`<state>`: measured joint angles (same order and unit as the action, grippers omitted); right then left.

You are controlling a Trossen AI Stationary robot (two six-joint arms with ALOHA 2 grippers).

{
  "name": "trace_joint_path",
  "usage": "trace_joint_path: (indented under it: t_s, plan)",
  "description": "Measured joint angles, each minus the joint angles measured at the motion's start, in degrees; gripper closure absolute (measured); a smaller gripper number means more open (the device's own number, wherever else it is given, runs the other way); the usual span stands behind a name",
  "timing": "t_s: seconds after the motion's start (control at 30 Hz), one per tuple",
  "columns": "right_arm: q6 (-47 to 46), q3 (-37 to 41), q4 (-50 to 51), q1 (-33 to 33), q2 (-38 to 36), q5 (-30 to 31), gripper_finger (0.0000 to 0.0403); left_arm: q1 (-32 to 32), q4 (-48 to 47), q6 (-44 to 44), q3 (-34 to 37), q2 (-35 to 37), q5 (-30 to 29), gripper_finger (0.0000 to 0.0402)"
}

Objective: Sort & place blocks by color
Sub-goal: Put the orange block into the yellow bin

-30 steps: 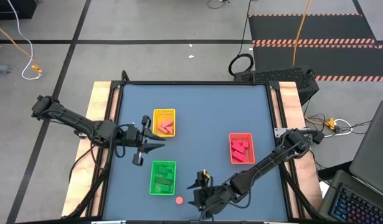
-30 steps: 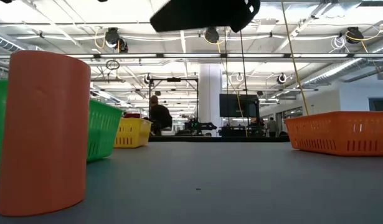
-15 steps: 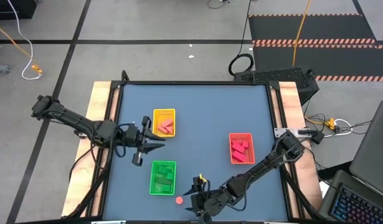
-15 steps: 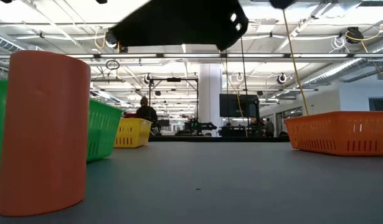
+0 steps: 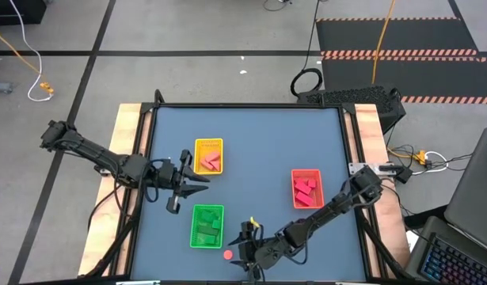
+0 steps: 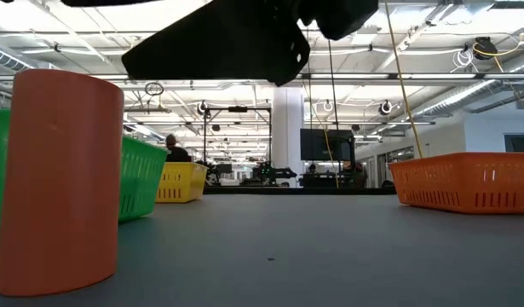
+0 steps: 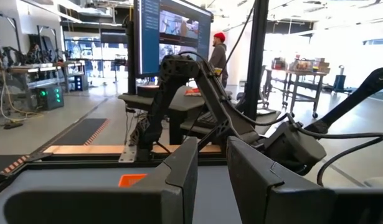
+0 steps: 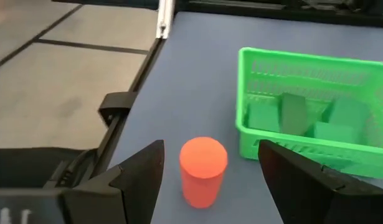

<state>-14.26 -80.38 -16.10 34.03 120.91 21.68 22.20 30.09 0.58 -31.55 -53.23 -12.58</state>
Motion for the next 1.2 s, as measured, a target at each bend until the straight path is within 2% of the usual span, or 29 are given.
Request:
trace_joint_path:
  t_s: [0.13,0.87,1.2]
  plan:
    - [-0.1,0.0,-2.3,-0.4,1.5,-2.4,0.0149,0.0,0.0,0.0,0.0,0.0,0.0,0.0314]
    - [0.0,0.0,-2.5,-1.4,2.8,-2.3,0.0149,0.0,0.1,0.1,0.0,0.0,0.0,0.0314]
    - [-1.0,0.1,-5.9,-1.4,6.3,-3.9,0.0149,0.0,0.1,0.2,0.0,0.0,0.0,0.0314]
